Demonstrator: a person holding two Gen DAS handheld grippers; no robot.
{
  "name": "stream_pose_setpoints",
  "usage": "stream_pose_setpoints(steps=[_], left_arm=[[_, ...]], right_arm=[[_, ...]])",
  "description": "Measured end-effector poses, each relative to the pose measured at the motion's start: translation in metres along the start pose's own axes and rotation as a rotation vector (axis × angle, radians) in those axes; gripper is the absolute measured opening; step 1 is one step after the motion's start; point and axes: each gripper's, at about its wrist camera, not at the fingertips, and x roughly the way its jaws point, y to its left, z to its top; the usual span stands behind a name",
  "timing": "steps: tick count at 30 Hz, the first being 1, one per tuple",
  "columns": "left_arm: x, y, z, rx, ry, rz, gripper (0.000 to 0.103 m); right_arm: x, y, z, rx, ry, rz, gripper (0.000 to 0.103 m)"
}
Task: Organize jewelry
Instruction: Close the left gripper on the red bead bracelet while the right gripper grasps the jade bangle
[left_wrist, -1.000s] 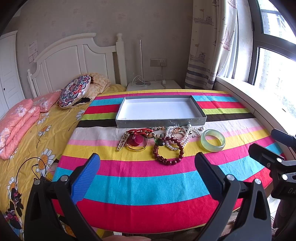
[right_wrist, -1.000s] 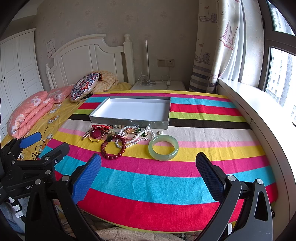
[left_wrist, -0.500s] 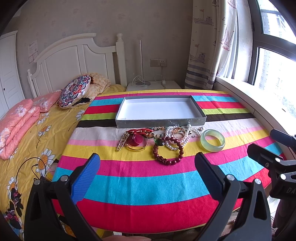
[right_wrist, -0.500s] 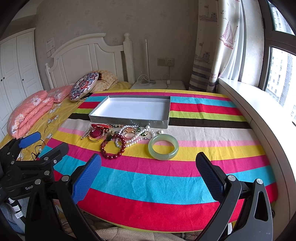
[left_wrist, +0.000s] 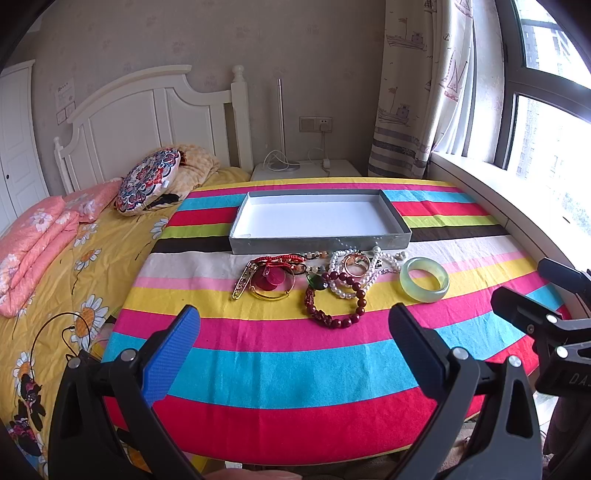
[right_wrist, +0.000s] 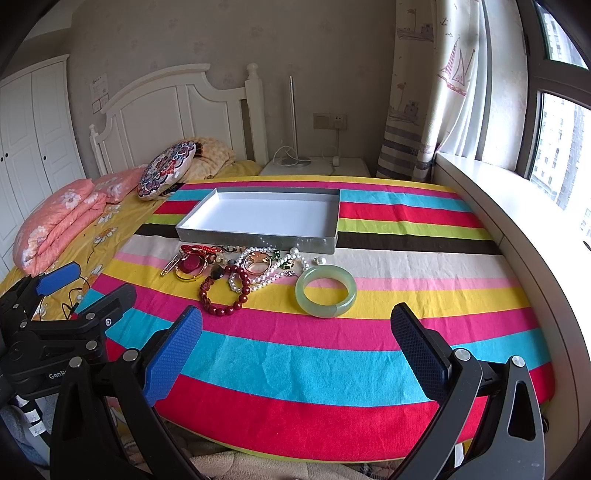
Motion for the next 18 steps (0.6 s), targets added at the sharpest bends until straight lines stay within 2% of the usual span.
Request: stream_pose_setpoints(steps=[5, 11, 14, 18], left_arm=[[-0.001, 0.001, 0.0, -0.001, 0.003, -0.002, 0.101], [0.006, 0.004, -0.002, -0.013, 0.013, -0.03, 0.101], [0.012, 0.008, -0.006, -0.019, 0.014, -0.053, 0.101], [0.027, 0.018, -0.012, -0.039, 0.054, -0.073, 0.101]], right_arm=[[0.003, -0.003, -0.011, 0.001, 0.005, -0.001, 0.098], [0.011, -0.004, -0.007, 0.001, 0.021, -0.016, 0.098], [0.022, -0.01, -0.009, 0.001, 0.052, -0.043, 0.098], [0.047, -0.023, -0.014, 0.029, 0.116, -0.031, 0.098]])
